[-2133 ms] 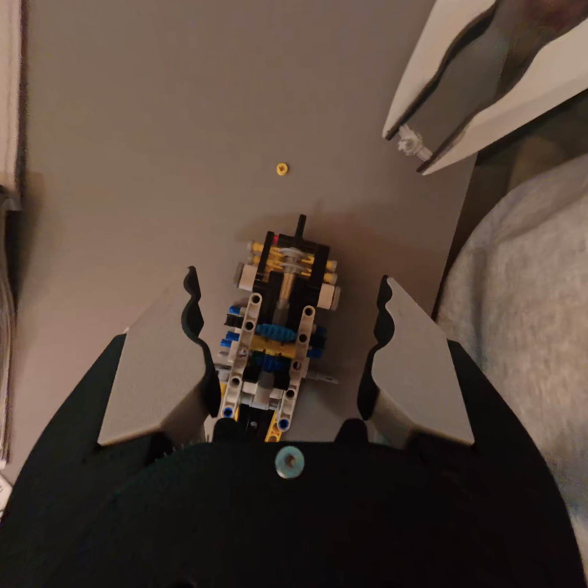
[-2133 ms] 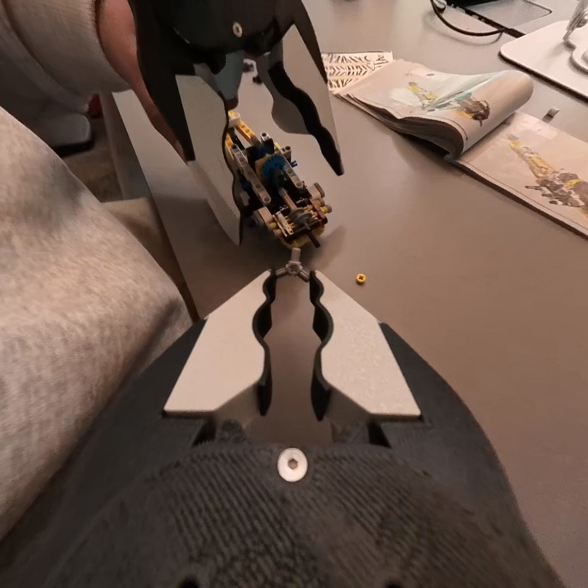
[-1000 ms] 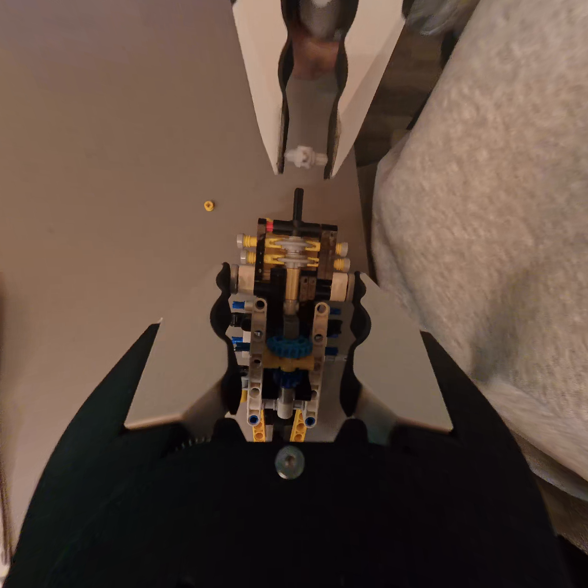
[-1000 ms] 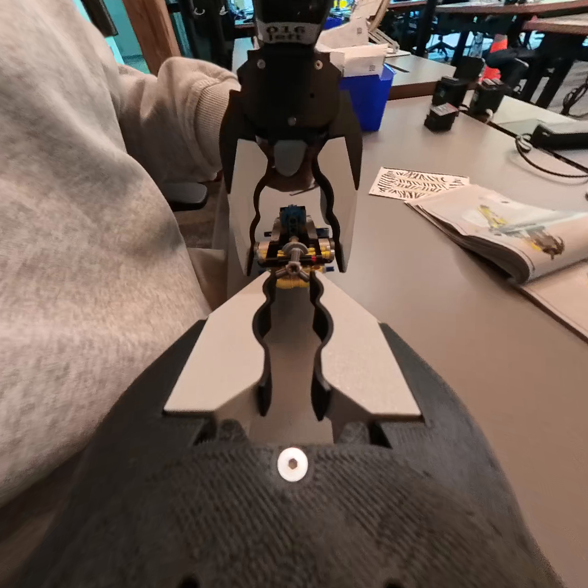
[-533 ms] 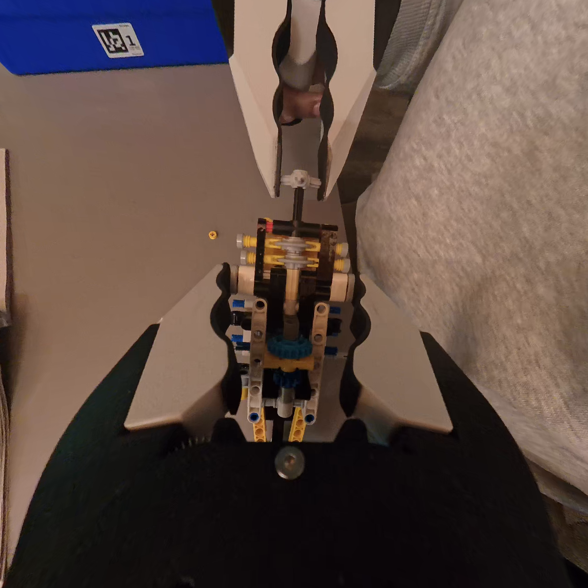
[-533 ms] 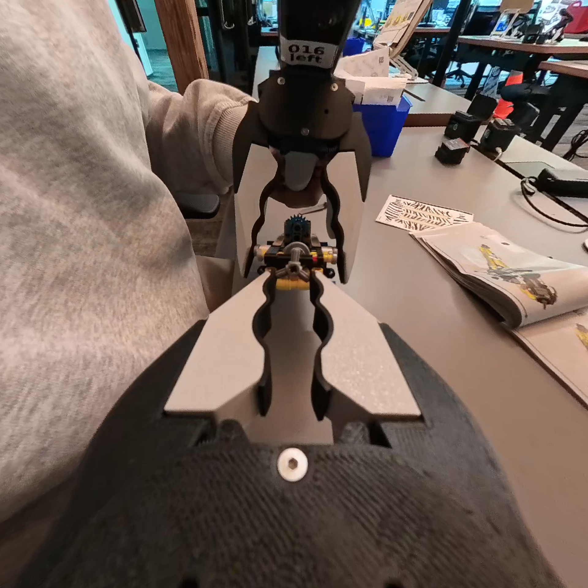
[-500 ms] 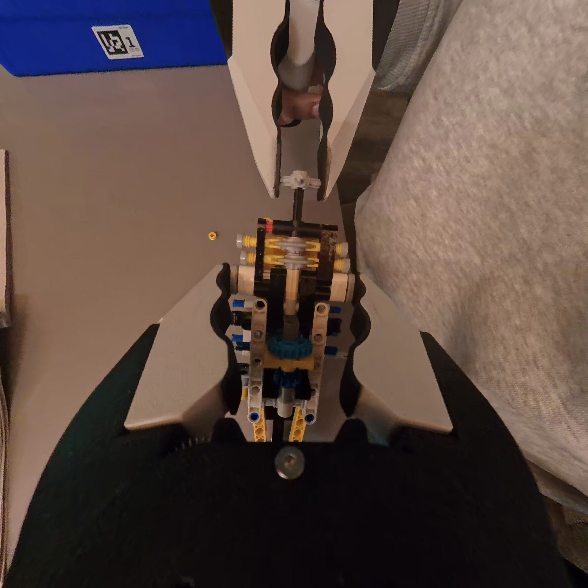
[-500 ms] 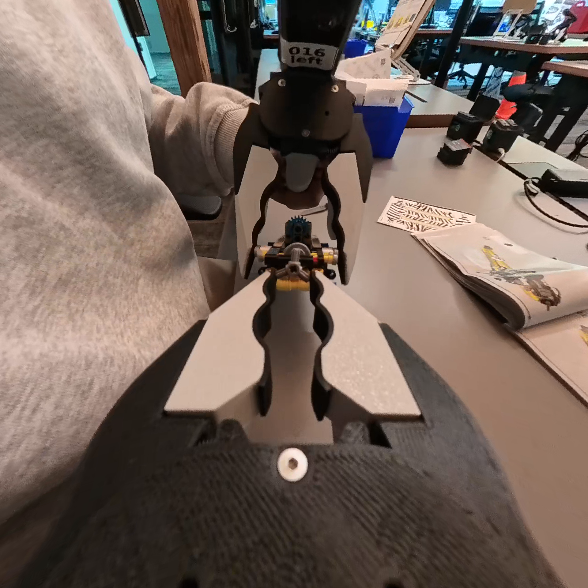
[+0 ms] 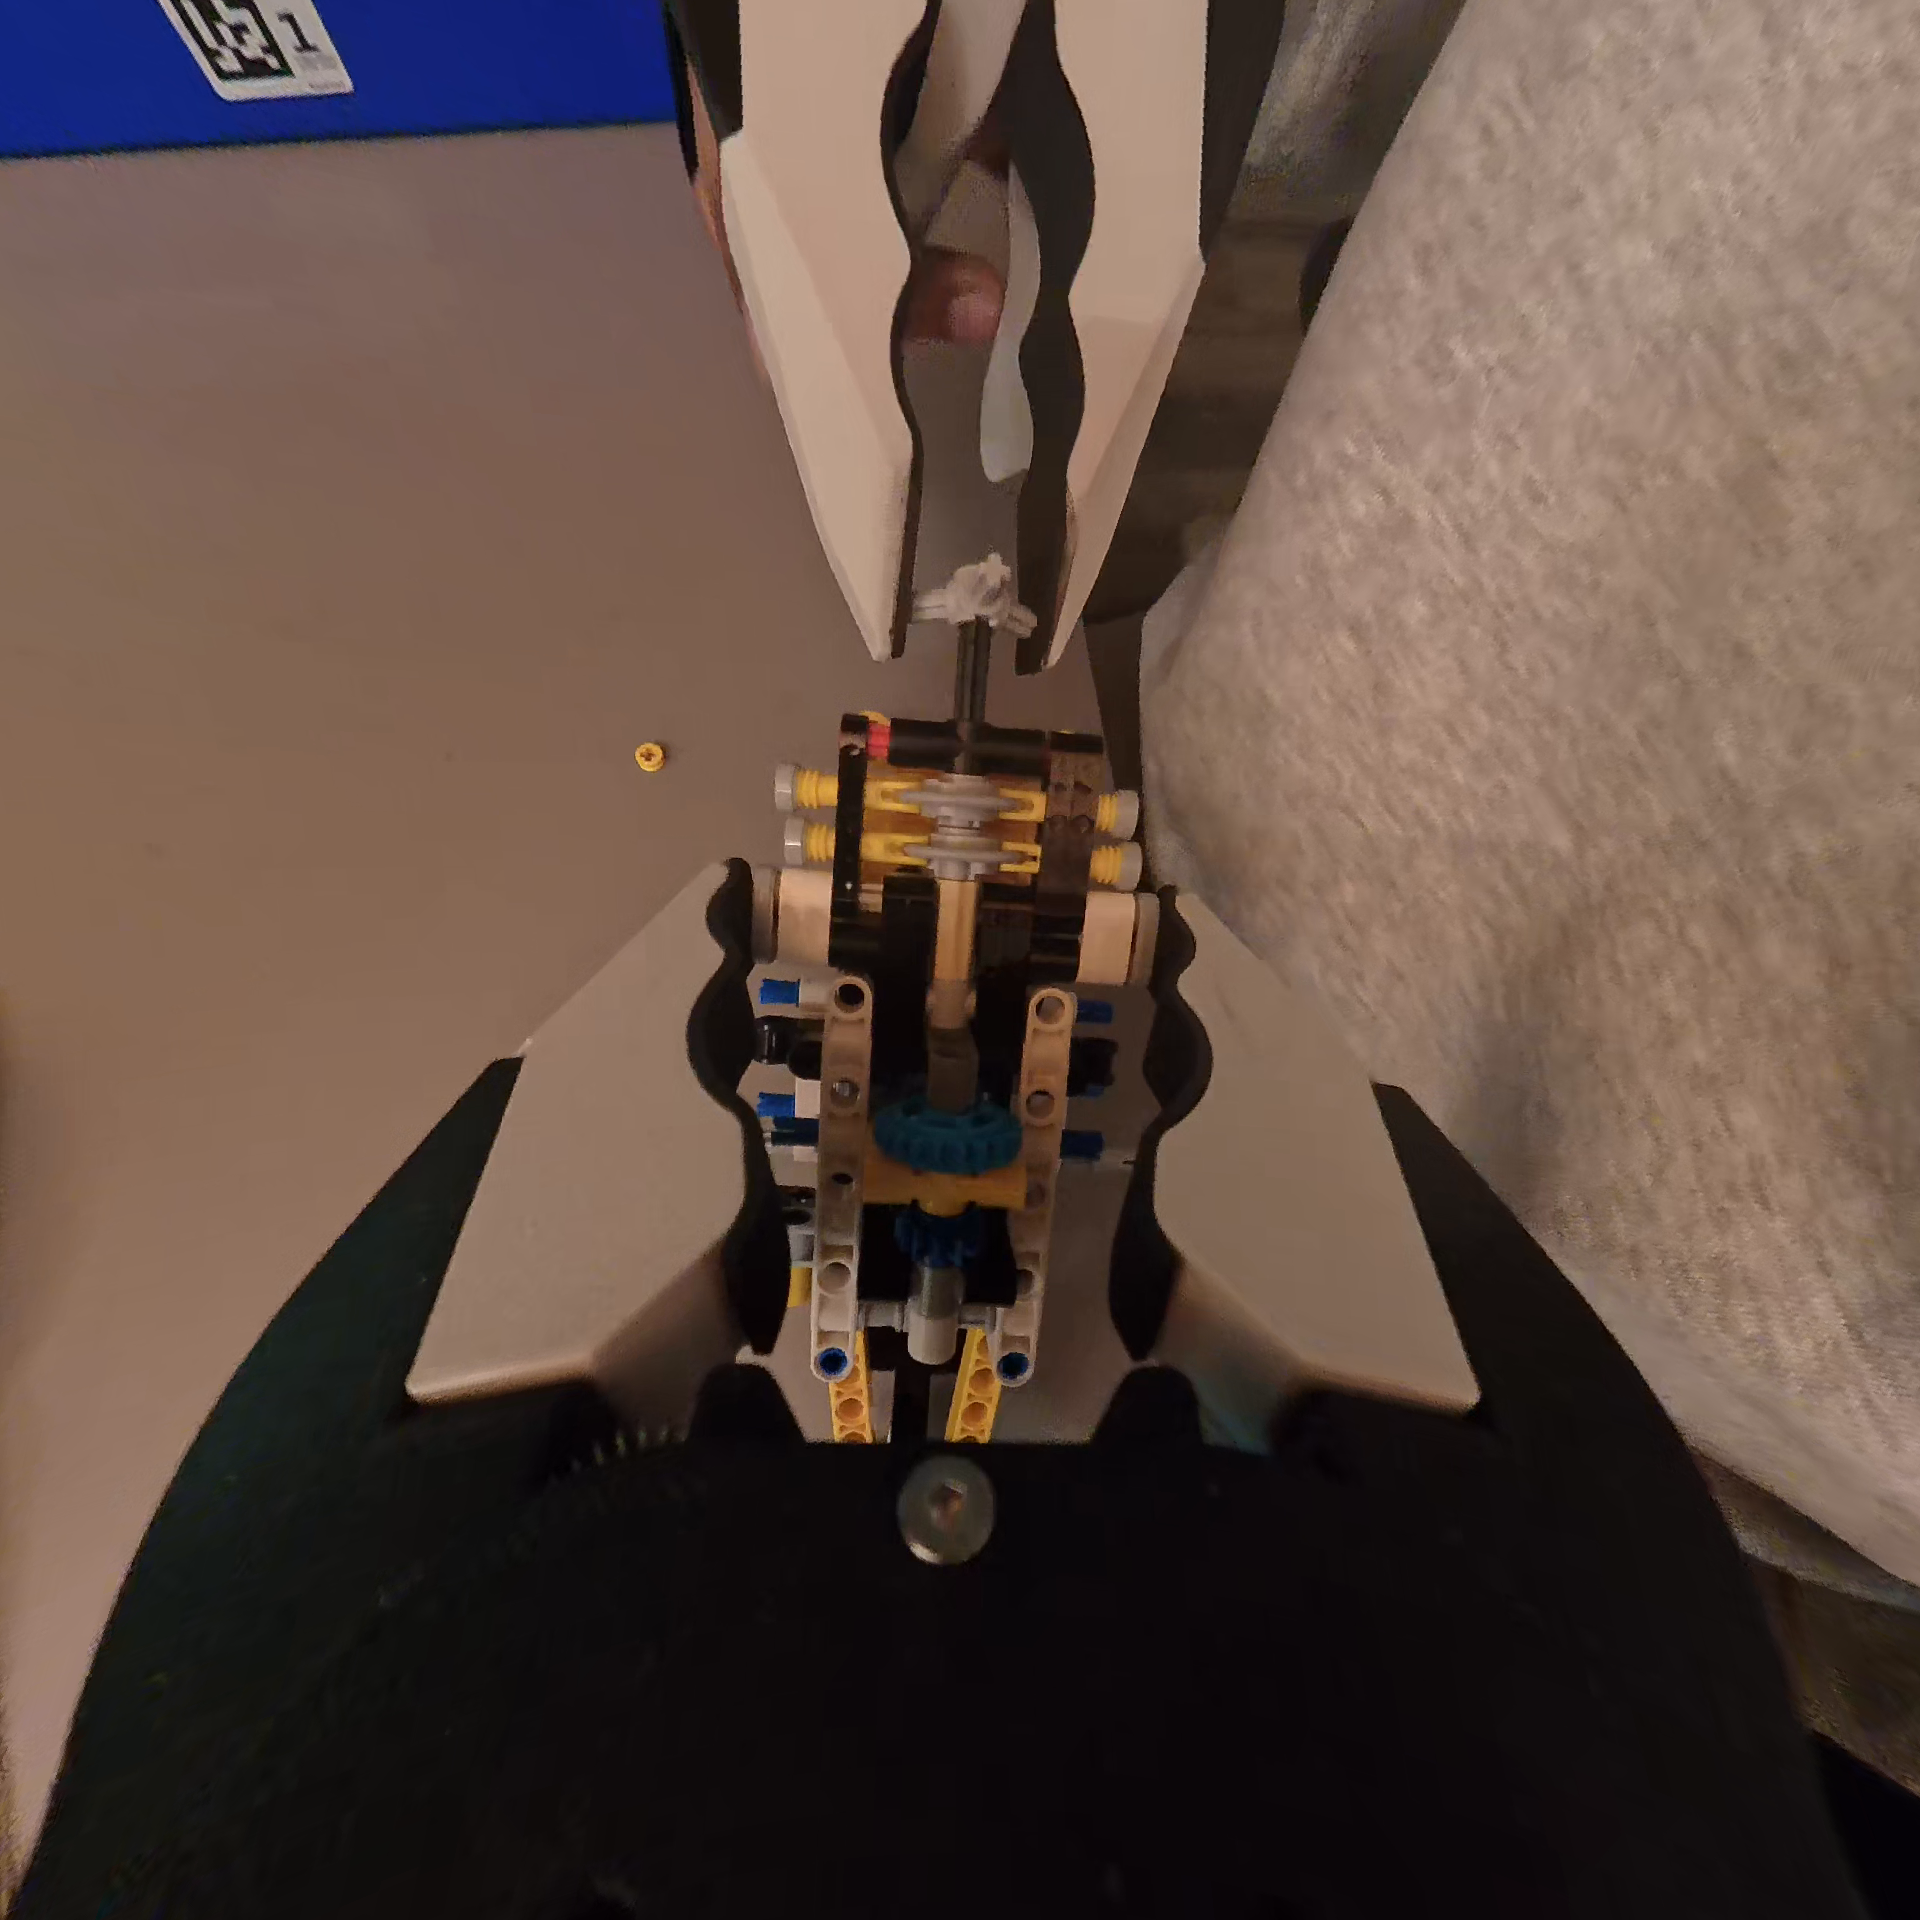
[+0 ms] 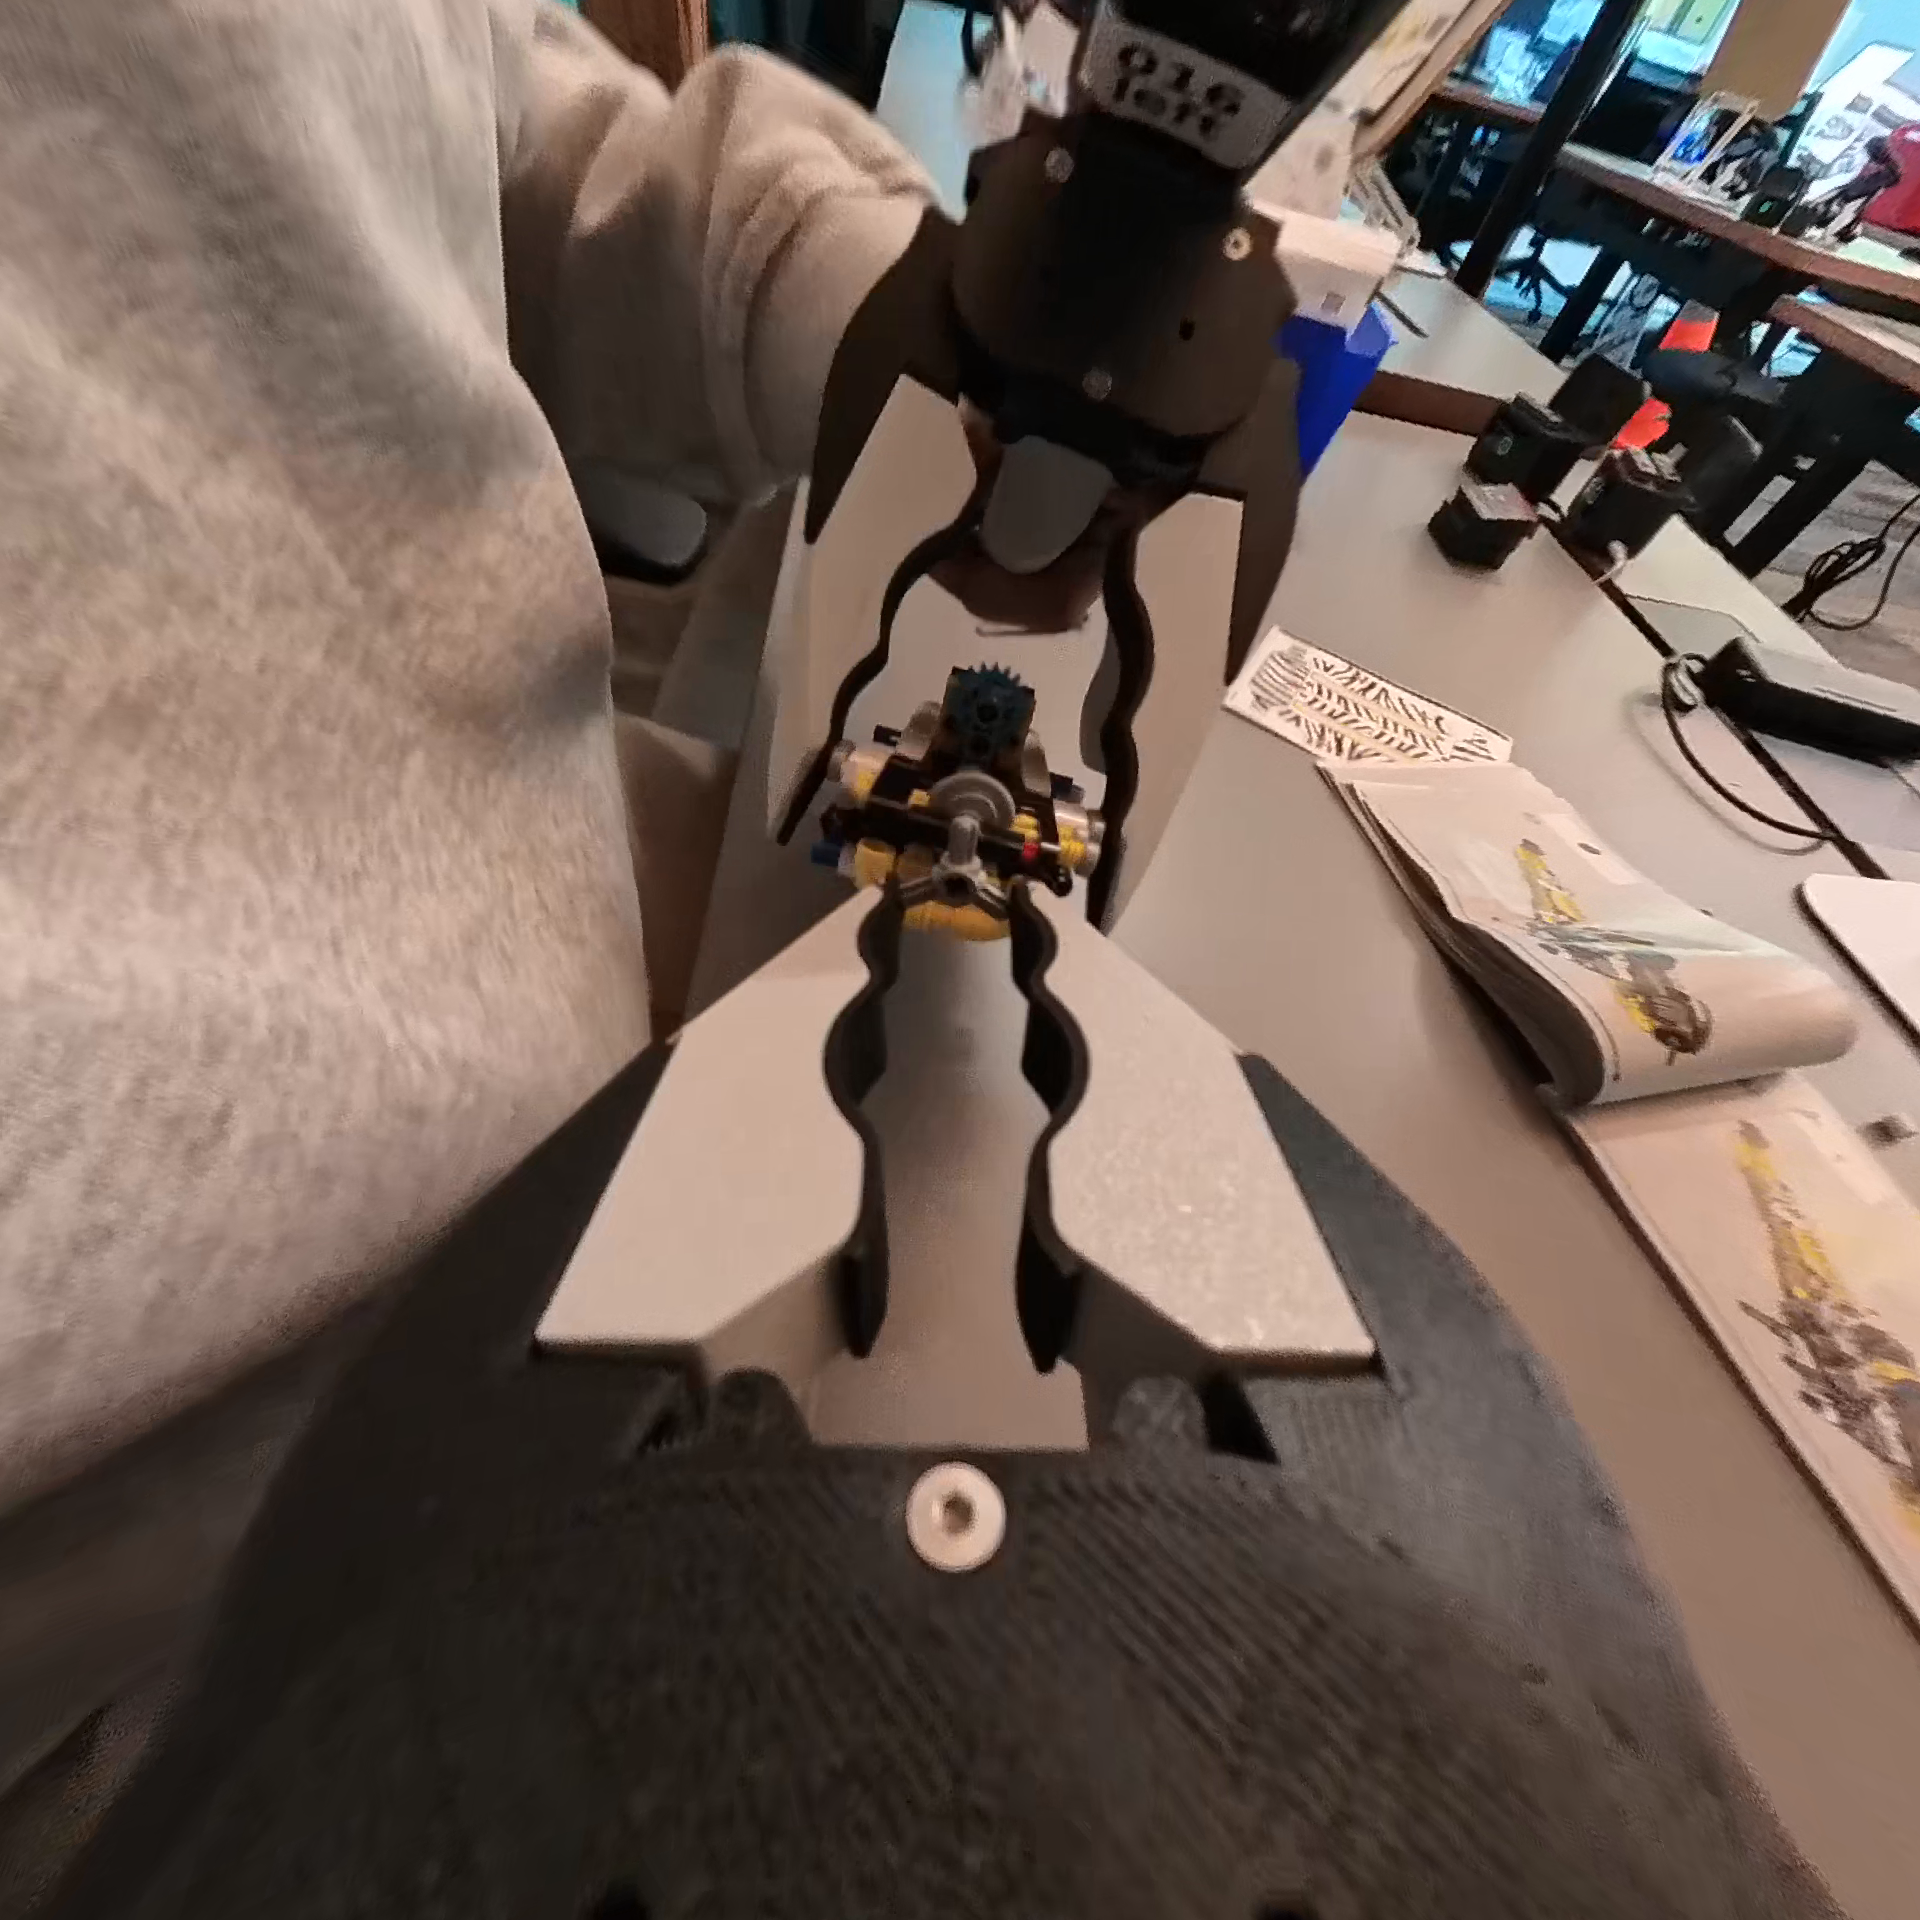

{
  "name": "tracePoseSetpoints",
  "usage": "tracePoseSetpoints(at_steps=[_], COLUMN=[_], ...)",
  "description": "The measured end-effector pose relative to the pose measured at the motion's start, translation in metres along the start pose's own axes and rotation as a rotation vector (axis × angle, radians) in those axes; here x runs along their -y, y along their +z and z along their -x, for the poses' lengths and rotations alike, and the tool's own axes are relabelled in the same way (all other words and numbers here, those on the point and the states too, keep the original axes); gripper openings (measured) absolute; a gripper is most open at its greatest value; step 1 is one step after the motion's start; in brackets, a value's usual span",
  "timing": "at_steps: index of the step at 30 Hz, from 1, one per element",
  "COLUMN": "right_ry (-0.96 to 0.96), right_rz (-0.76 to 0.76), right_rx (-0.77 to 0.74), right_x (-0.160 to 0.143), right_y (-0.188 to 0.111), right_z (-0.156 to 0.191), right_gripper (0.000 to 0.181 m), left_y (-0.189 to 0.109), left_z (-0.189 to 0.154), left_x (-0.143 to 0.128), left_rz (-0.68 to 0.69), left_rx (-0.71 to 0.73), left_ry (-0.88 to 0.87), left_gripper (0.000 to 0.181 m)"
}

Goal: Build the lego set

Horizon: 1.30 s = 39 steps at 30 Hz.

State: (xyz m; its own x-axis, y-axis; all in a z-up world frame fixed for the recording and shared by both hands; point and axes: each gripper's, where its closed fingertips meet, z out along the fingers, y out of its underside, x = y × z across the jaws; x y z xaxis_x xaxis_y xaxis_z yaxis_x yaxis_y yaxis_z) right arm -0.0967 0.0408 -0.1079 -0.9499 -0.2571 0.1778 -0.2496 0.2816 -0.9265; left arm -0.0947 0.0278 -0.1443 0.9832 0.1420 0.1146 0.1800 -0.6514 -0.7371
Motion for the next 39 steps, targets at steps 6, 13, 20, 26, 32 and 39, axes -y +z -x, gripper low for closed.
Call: tracePoseSetpoints(at_steps=[6,13,20,26,32,39], right_ry=[-0.052,-0.07,-0.086,0.07,0.259,0.262], right_rz=[0.134,0.277,0.381,0.436,0.434,0.5], right_rx=[0.007,0.02,-0.035,0.045,0.181,0.276], right_x=[-0.015,-0.04,-0.059,-0.072,-0.079,-0.086], right_y=[-0.002,-0.001,0.0,0.001,0.001,0.001], right_z=[0.0,0.006,0.006,0.016,0.024,0.031], right_gripper=[0.019,0.019,0.019,0.019,0.019,0.019], left_y=[0.008,0.022,0.032,0.041,0.047,0.051], left_z=[0.005,0.005,0.006,0.003,0.001,-0.003], left_x=[-0.005,-0.017,-0.024,-0.03,-0.034,-0.036], left_rz=[0.075,0.172,0.218,0.285,0.328,0.36], left_rx=[0.025,0.053,0.055,0.07,0.059,0.025], left_ry=[0.006,-0.009,-0.053,-0.028,-0.001,0.01], left_gripper=[0.074,0.074,0.074,0.074,0.074,0.074])
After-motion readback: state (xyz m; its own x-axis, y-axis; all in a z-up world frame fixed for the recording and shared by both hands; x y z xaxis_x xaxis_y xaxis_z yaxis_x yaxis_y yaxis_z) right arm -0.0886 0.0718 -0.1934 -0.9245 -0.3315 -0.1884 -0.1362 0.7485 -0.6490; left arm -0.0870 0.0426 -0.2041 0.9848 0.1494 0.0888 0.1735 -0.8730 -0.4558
